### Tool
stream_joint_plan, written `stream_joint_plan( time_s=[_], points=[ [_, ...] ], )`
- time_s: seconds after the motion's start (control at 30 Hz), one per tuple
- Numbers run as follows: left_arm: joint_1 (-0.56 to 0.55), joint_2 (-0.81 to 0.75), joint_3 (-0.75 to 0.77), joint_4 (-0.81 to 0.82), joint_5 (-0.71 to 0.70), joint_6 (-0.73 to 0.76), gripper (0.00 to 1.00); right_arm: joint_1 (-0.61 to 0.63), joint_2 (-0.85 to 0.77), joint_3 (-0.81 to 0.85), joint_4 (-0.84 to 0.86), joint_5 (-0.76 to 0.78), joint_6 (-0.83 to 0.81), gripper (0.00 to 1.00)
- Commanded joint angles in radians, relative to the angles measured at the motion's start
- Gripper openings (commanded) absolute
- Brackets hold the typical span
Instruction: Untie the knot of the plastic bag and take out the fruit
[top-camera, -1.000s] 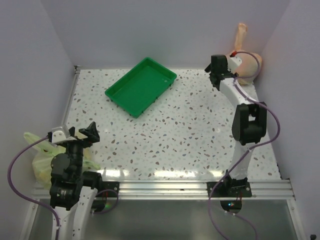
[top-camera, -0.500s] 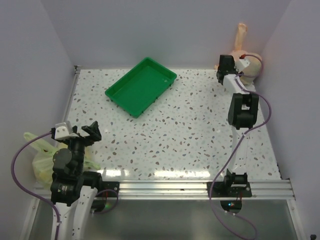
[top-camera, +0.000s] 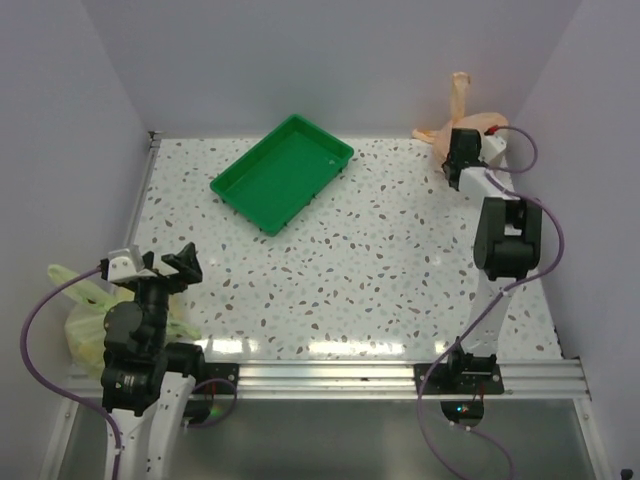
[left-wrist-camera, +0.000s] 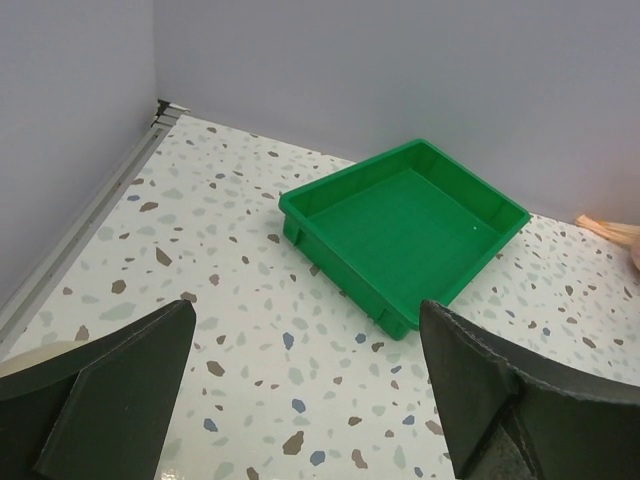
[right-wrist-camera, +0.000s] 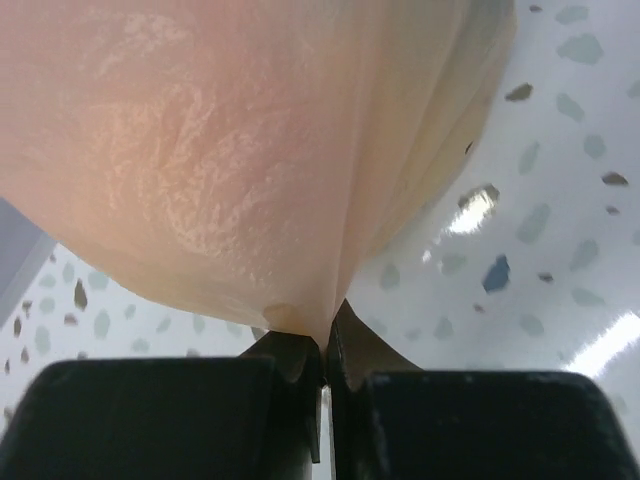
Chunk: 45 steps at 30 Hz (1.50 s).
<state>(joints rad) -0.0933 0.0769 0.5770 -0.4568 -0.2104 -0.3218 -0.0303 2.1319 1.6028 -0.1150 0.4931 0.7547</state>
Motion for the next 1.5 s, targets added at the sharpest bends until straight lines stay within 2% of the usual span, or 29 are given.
stream_joint_plan(
  time_s=[0.0, 0.1, 0.2, 0.23, 0.27, 0.3, 0.4, 0.53, 0.63, 0.67, 0.7, 0.73, 0.77, 0.8, 0.9, 0.93, 1.07, 1.2, 1.27, 1.47],
  points=[
    [0.007, -0.020, -0.005, 0.056, 0.023, 0.017, 1.00, 0.023, -0.260, -0.140, 0.044, -0.163, -0.038, 0.00],
    [0.007, -0.029, -0.005, 0.061, 0.032, 0.021, 1.00, 0.073, -0.433, -0.330, -0.003, -0.290, -0.089, 0.00],
    [0.007, -0.032, -0.006, 0.064, 0.046, 0.026, 1.00, 0.150, -0.609, -0.453, -0.058, -0.370, -0.136, 0.00],
    [0.007, -0.032, -0.008, 0.069, 0.061, 0.030, 1.00, 0.177, -0.660, -0.545, -0.063, -0.423, -0.159, 0.00],
    [0.007, -0.031, -0.008, 0.073, 0.068, 0.033, 1.00, 0.232, -0.705, -0.588, -0.084, -0.441, -0.164, 0.00],
    [0.006, -0.029, -0.009, 0.078, 0.074, 0.035, 1.00, 0.257, -0.799, -0.630, -0.097, -0.461, -0.167, 0.00],
    [0.007, -0.014, -0.008, 0.084, 0.086, 0.038, 1.00, 0.316, -0.938, -0.786, -0.167, -0.533, -0.160, 0.00],
    [0.007, 0.040, 0.012, 0.089, 0.098, 0.015, 1.00, 0.317, -1.218, -0.929, -0.345, -0.487, -0.152, 0.00],
    [0.007, 0.124, 0.032, 0.112, 0.152, -0.051, 1.00, 0.317, -1.308, -0.939, -0.535, -0.400, -0.120, 0.00],
    [0.007, 0.185, 0.041, 0.115, 0.167, -0.095, 1.00, 0.317, -1.346, -0.932, -0.651, -0.366, -0.101, 0.16],
    [0.007, 0.217, 0.061, 0.115, 0.186, -0.109, 1.00, 0.317, -1.374, -0.928, -0.690, -0.296, -0.085, 0.28],
    [0.007, 0.253, 0.072, 0.115, 0.237, -0.121, 1.00, 0.317, -1.398, -0.916, -0.718, -0.268, -0.062, 0.40],
    [0.007, 0.318, 0.084, 0.110, 0.264, -0.137, 1.00, 0.317, -1.453, -0.909, -0.736, -0.252, -0.054, 0.61],
    [0.007, 0.349, 0.104, 0.106, 0.290, -0.140, 1.00, 0.317, -1.474, -0.890, -0.729, -0.234, -0.058, 0.72],
    [0.006, 0.449, 0.129, 0.101, 0.376, -0.126, 1.00, 0.317, -1.489, -0.795, -0.738, -0.234, -0.148, 0.83],
    [0.007, 0.469, 0.135, 0.099, 0.412, -0.116, 1.00, 0.317, -1.477, -0.773, -0.726, -0.276, -0.178, 0.83],
    [0.006, 0.540, 0.152, 0.083, 0.453, -0.050, 1.00, 0.320, -1.368, -0.644, -0.706, -0.378, -0.288, 0.87],
    [0.006, 0.558, 0.123, 0.096, 0.480, -0.010, 1.00, 0.352, -1.200, -0.506, -0.696, -0.373, -0.371, 0.93],
    [0.006, 0.567, 0.113, 0.096, 0.493, 0.021, 1.00, 0.414, -1.137, -0.459, -0.704, -0.311, -0.380, 0.99],
    [0.006, 0.561, 0.061, 0.119, 0.516, 0.049, 1.00, 0.634, -0.874, -0.284, -0.765, -0.075, -0.362, 0.99]
  ],
)
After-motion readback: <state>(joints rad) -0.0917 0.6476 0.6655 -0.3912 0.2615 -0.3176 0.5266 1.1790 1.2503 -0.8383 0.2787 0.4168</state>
